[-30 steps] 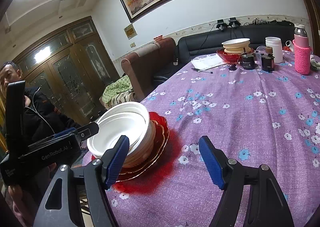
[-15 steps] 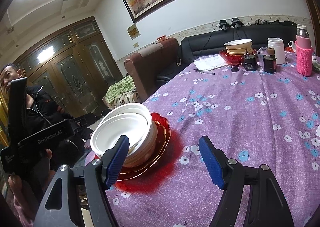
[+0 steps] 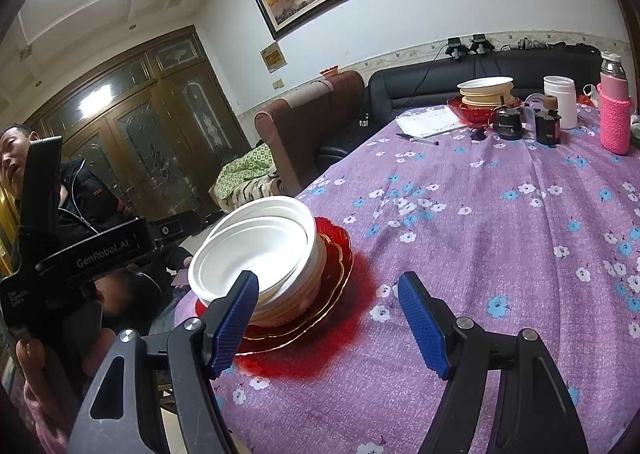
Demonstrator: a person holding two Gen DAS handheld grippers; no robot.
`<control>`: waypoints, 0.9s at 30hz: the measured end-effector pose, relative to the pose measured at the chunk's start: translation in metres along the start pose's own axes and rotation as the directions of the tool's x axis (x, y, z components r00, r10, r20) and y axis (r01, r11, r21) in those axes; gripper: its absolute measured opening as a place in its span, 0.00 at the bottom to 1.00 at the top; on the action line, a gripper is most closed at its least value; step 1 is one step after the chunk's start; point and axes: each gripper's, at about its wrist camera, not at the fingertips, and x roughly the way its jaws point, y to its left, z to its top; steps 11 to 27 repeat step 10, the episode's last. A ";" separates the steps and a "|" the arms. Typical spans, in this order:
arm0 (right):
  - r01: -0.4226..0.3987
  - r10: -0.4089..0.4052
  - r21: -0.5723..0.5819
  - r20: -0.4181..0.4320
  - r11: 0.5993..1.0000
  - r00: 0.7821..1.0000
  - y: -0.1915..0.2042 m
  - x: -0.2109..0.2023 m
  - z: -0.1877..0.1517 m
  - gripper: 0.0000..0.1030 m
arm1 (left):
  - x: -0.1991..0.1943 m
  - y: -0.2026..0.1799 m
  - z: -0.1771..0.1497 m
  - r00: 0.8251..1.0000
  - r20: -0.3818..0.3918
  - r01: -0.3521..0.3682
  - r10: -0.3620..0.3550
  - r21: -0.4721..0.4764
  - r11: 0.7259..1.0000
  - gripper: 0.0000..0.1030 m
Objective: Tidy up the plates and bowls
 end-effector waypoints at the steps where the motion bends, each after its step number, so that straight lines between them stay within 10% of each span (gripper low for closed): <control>1: 0.000 0.000 0.000 0.001 1.000 1.000 0.001 0.000 0.000 0.72 | 0.000 0.000 0.001 1.000 0.006 -0.003 0.003 0.003 1.000 0.83; 27: 0.005 -0.005 0.032 -0.006 0.999 1.000 -0.006 0.005 -0.001 0.72 | -0.006 -0.003 0.002 0.998 0.065 -0.001 0.000 0.012 1.000 0.89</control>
